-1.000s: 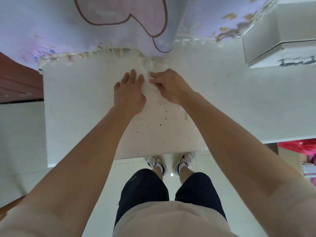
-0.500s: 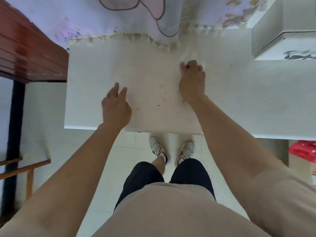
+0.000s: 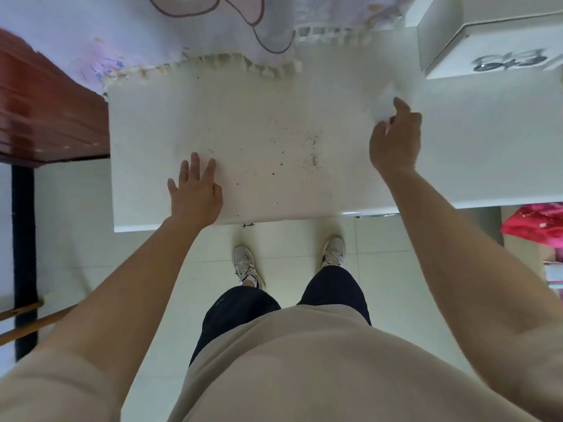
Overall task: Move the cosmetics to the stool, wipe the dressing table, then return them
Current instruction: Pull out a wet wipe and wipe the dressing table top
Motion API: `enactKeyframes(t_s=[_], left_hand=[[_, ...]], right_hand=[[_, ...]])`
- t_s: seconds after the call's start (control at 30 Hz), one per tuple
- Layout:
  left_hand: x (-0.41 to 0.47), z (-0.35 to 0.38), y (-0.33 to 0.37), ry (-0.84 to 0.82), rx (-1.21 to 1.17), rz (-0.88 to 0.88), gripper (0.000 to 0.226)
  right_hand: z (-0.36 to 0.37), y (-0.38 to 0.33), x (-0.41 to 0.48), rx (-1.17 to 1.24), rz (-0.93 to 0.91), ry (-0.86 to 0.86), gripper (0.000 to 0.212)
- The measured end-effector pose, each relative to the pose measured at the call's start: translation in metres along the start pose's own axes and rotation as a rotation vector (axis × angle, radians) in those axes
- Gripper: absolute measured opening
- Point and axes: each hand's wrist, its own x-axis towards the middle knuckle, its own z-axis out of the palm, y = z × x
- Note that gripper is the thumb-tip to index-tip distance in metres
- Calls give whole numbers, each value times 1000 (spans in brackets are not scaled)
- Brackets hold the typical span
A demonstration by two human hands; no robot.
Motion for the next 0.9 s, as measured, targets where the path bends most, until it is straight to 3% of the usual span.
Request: enactKeyframes(t_s=[0.1, 0.17, 0.3, 0.4, 0.5, 0.6, 0.73, 0.83, 0.9], left_hand=[[2, 3, -18, -29, -34, -11, 57], [0, 4, -31, -56, -35, -3, 58], [5, 4, -50, -70, -27, 60, 57], [12, -1, -49, -84, -12, 78, 56], [12, -1, -47, -99, -34, 70, 56], [14, 1, -48, -83, -55, 56, 55], [12, 7, -47, -63, -55, 59, 57], [10, 7, -46, -48, -67, 57, 57], [8, 7, -45, -33, -77, 55, 56]], right_hand=[[4, 17, -6, -282, 235, 0, 52], [23, 2, -26, -428, 229, -2, 50], [81, -60, -75, -480, -111, -94, 61], [113, -108, -100, -434, -420, -279, 64], [118, -127, -113, -219, -527, -345, 62], [88, -106, -104, 88, -410, -91, 53], [29, -23, -67, -6, -79, 189, 52], [8, 26, -69, -235, 203, 140, 62], [15, 33, -84, -348, 221, 44, 68]])
